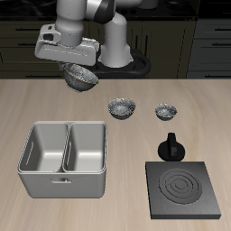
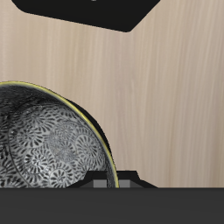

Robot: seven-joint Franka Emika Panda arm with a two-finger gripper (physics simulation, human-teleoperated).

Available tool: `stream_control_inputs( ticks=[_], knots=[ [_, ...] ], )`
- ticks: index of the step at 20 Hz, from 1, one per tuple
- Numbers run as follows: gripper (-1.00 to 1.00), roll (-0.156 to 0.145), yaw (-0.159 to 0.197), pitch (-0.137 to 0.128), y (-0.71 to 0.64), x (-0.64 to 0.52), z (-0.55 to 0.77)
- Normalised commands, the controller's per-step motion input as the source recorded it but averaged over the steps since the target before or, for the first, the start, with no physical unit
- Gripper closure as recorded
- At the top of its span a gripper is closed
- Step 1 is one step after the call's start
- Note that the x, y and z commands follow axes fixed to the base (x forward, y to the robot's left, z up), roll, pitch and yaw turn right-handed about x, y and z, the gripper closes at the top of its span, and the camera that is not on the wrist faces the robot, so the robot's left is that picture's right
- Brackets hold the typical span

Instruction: Place the largest bowl in the left side of the drainer and the medium bowl in the right side

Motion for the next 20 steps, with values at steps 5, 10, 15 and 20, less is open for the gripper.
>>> stream_control_inputs(
  ticks=[5,10,15,20],
  knots=[
    [1.0,-0.005,-0.022,-0.045,0.18,0.32,0.46],
    [1.0,-0.055,-0.038,-0.017,-0.05,0.33,0.42],
    [1.0,-0.052,-0.042,-0.002,-0.12,0.26,0.3],
    [1.0,-0.025,-0.023,0.021,-0.11,0.22,0.16]
  ],
)
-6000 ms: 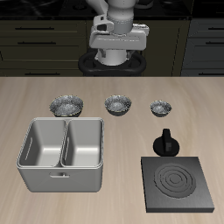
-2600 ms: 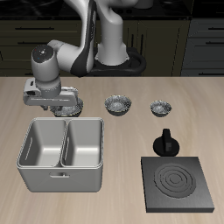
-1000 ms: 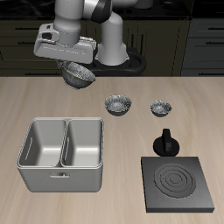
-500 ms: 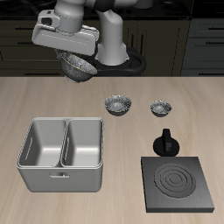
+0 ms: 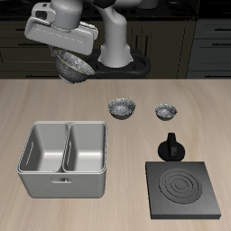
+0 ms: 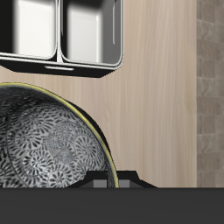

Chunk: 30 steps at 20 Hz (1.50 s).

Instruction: Place the largest bowl in the left side of the drainer and the medium bowl in the right side

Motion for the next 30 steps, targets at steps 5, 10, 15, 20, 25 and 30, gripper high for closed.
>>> stream_control_inputs(
  ticks=[5,10,15,20,25,30],
  knots=[
    [1.0,-0.047,-0.002,0.003,-0.01,0.31,0.19],
    [1.0,-0.04,-0.031,0.022,0.03,0.42,0.19],
    [1.0,-0.021,0.024,-0.009,0.09,0.32,0.15],
    [1.0,0.024,0.016,0.006,0.18,0.36,0.1],
    [1.0,0.056,0.016,0.016,0.22,0.41,0.03],
    [1.0,0.084,-0.014,-0.007,0.15,0.28,0.06]
  ],
)
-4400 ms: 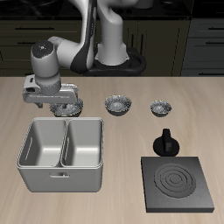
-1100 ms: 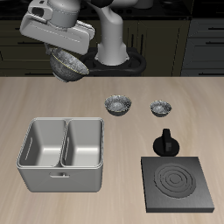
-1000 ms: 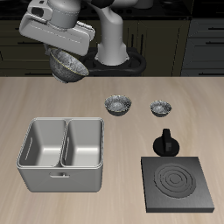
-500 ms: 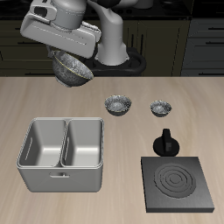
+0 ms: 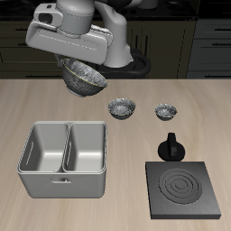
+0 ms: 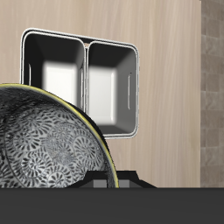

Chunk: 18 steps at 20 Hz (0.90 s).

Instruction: Place the largest bowl in the left side of the drainer and the medium bowl in the right side

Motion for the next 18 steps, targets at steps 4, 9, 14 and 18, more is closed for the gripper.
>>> stream_control_inputs(
  ticks=[4,9,14,18],
  knots=[
    [1.0,0.094,-0.008,0.004,0.08,0.25,-0.02],
    [1.0,0.073,-0.044,0.006,-0.15,0.2,-0.05],
    [1.0,-0.042,-0.017,0.0,-0.27,0.15,-0.14],
    [1.0,-0.005,0.004,0.02,0.0,0.06,-0.15]
  ],
)
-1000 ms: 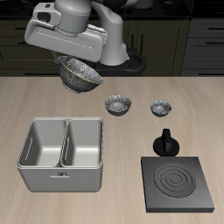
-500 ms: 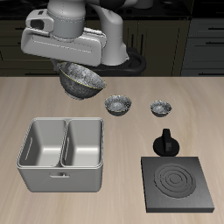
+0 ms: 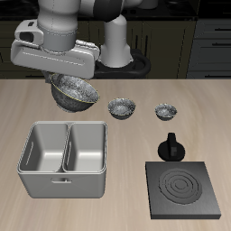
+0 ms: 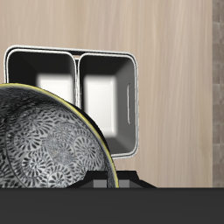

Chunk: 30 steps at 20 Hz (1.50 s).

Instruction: Place the largest bowl in the left side of the drainer and the medium bowl in the right side

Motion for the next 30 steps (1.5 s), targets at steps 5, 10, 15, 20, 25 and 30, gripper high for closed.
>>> stream_control_inputs(
  ticks=[5,10,15,20,25,30],
  knots=[
    [1.0,0.0,0.01,0.01,0.09,0.09,-0.16],
    [1.0,-0.017,0.011,0.031,-0.04,0.08,-0.23],
    [1.0,0.004,0.008,0.041,0.06,0.1,-0.29],
    [1.0,0.01,0.021,0.033,0.11,0.06,-0.22],
    [1.0,-0.007,0.046,0.044,0.08,0.04,-0.21],
    [-1.0,-0.013,0.027,0.053,0.04,0.04,-0.23]
  ],
)
